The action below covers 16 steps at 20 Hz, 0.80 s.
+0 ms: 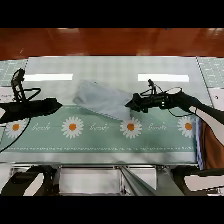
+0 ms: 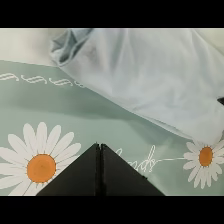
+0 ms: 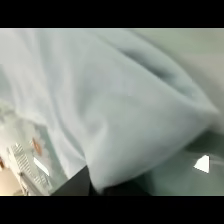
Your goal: Fold the shirts.
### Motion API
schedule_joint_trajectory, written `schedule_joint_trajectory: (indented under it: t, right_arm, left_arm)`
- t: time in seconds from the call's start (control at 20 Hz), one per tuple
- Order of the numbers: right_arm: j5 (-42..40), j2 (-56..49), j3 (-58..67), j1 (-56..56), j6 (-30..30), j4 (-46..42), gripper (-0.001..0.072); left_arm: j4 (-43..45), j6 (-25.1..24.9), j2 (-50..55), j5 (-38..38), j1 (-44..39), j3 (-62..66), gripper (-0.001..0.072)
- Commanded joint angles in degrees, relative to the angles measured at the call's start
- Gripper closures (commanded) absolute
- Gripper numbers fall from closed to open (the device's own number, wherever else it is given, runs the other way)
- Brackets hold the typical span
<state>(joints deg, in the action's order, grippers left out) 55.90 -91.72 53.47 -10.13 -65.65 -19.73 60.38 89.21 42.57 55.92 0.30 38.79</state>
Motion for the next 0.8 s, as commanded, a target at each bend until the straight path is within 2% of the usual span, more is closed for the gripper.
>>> schedule_joint_trajectory:
  t: [0.0, 0.1, 0.2, 0.35, 0.55, 0.75]
  right_arm:
    - [3.9, 0.4, 8.5, -2.2, -1.5, -3.7, 0.0689]
    - [4.7, 2.3, 15.5, -2.1, -6.6, -11.5, 0.0689]
    - [6.6, 4.0, 24.3, -0.7, -13.6, -23.2, 0.069]
    - [15.7, 4.6, 39.1, 3.6, -19.5, -36.0, 0.069]
    - [24.5, 4.7, 52.1, 12.6, -22.0, -38.6, 0.069]
    - [31.2, 4.8, 59.1, 25.2, -25.0, -35.7, 0.0691]
  left_arm:
    - [0.0, 0.0, 0.0, 0.0, 0.0, 0.0, 0.0673]
    - [0.0, 0.0, 0.0, 0.0, 0.0, 0.0, 0.0673]
    - [0.0, 0.0, 0.0, 0.0, 0.0, 0.0, 0.0673]
    - [0.0, 0.0, 0.0, 0.0, 0.0, 0.0, 0.0672]
    - [0.0, 0.0, 0.0, 0.2, 0.0, 0.0, 0.0673]
    - [0.0, 0.0, 0.0, 0.2, 0.0, 0.0, 0.0672]
